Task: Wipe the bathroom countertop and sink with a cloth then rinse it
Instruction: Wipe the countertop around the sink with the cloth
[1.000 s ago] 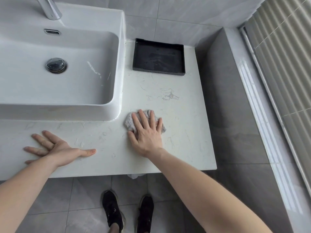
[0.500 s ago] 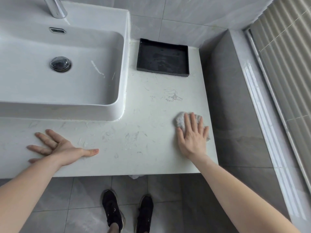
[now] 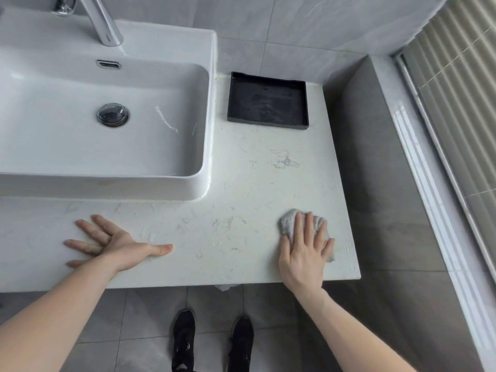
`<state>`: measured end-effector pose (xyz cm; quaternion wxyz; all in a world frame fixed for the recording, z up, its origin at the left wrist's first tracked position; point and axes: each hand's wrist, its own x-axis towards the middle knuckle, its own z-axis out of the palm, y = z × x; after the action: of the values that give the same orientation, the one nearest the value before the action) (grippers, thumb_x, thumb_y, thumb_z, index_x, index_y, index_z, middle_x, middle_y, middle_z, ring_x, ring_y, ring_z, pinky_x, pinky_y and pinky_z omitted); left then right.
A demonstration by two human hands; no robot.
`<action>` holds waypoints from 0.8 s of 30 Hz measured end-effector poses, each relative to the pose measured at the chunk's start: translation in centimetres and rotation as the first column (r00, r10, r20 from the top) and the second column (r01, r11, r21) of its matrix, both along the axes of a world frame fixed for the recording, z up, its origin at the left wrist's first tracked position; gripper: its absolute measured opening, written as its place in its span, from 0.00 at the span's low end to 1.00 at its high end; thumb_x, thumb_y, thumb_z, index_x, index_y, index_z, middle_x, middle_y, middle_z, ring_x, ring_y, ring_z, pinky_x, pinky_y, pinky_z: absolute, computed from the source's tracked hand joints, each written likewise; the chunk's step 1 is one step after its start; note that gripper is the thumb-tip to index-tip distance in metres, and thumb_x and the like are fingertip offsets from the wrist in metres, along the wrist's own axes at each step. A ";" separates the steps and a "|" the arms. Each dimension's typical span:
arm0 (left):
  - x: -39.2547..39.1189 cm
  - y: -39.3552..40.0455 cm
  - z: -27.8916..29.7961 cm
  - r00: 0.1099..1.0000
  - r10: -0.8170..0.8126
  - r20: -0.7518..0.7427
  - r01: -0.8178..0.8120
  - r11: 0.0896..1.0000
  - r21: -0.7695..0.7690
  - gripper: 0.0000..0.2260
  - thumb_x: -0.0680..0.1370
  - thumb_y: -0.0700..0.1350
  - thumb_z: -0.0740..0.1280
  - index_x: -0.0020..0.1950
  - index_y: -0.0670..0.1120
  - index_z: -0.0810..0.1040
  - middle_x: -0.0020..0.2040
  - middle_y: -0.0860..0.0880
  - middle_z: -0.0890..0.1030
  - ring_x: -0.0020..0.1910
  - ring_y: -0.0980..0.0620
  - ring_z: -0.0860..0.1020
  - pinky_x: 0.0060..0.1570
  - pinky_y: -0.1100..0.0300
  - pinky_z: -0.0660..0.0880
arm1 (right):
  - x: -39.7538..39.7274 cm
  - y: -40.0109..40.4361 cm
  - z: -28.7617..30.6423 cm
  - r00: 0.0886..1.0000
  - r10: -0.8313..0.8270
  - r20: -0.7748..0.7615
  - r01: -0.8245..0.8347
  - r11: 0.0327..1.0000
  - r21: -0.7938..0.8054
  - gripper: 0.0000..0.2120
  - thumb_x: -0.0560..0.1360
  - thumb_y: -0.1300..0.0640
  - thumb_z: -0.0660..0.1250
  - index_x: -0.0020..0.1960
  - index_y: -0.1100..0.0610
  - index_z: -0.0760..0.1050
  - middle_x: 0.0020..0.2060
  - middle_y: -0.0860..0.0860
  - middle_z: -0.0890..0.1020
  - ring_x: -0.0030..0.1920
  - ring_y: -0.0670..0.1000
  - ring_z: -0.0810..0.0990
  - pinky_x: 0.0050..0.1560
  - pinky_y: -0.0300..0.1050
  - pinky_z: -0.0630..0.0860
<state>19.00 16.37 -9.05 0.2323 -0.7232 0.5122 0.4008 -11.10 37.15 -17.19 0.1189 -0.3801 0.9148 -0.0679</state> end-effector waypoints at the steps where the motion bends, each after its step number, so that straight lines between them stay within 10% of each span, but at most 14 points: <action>1: 0.0 0.0 0.0 1.000 -0.003 -0.002 0.003 1.000 -0.001 0.85 0.43 0.77 0.77 0.78 0.46 0.23 0.77 0.42 0.21 0.76 0.31 0.26 0.71 0.24 0.38 | 1.4 -0.3 0.0 0.999 0.032 0.007 -0.032 0.999 -0.006 0.32 0.83 0.41 0.49 0.84 0.48 0.46 0.84 0.49 0.47 0.83 0.58 0.38 0.79 0.70 0.44; 16: 0.9 -0.3 0.6 0.998 -0.014 -0.055 0.013 1.000 -0.007 0.84 0.47 0.76 0.78 0.77 0.43 0.22 0.75 0.39 0.19 0.74 0.28 0.23 0.70 0.24 0.36 | 16.7 -4.4 0.5 0.901 0.419 0.113 -0.405 0.905 -0.129 0.31 0.85 0.48 0.53 0.84 0.45 0.44 0.84 0.44 0.44 0.83 0.51 0.37 0.82 0.59 0.45; 24: 1.7 -0.4 0.4 0.992 0.000 -0.125 0.001 1.000 0.003 0.83 0.48 0.76 0.77 0.76 0.42 0.22 0.73 0.38 0.17 0.72 0.27 0.22 0.69 0.23 0.35 | 10.5 -1.7 0.1 0.996 0.054 0.071 -0.051 0.998 -0.045 0.30 0.85 0.44 0.48 0.84 0.43 0.42 0.83 0.43 0.42 0.83 0.50 0.36 0.82 0.60 0.44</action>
<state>20.69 15.94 -8.67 0.2010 -0.6961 0.5252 0.4463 -0.58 35.41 -17.09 0.1456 -0.4038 0.8978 -0.0981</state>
